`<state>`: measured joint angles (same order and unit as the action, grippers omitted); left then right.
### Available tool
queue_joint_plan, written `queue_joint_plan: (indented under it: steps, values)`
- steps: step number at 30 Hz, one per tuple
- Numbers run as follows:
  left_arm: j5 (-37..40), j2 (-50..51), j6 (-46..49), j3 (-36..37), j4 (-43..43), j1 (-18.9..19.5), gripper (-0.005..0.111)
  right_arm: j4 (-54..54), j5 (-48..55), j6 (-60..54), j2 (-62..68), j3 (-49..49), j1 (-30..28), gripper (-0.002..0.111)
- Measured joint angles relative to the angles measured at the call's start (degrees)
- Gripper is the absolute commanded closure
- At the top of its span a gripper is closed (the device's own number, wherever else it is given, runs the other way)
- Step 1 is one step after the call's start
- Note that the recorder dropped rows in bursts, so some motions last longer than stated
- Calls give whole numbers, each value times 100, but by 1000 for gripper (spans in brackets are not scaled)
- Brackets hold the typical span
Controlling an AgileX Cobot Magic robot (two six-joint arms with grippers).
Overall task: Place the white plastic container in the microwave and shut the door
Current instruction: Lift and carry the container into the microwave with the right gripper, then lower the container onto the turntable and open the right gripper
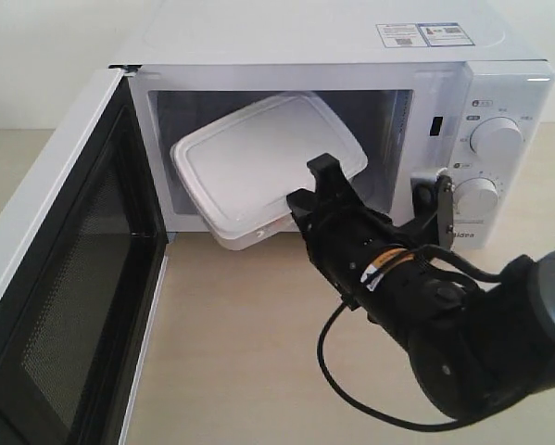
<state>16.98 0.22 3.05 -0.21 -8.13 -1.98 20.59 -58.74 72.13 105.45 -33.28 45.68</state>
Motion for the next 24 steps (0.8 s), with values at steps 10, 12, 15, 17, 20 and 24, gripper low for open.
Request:
queue_joint_plan:
  steps: [10, 12, 15, 17, 20, 24]
  values:
    - [0, 0, 0, 0, 0, 0, 102, 1226, 1078, -1045, 10, -1042, 3, 109]
    - [0, 0, 0, 0, 0, 0, 102, 1515, 1316, -1251, 10, -1230, 3, 109]
    - [0, 0, 0, 0, 0, 0, 102, 1984, 1525, -1554, 10, -1475, 3, 109]
    - [0, 0, 0, 0, 0, 0, 102, 2221, 1582, -1629, 46, -1637, 3, 109]
    - [0, 0, 0, 0, 0, 0, 102, 2506, 1753, -1665, 199, -1893, 3, 109]
    - [0, 0, 0, 0, 0, 0, 102, 2671, 1899, -1676, 499, -2122, 3, 109]
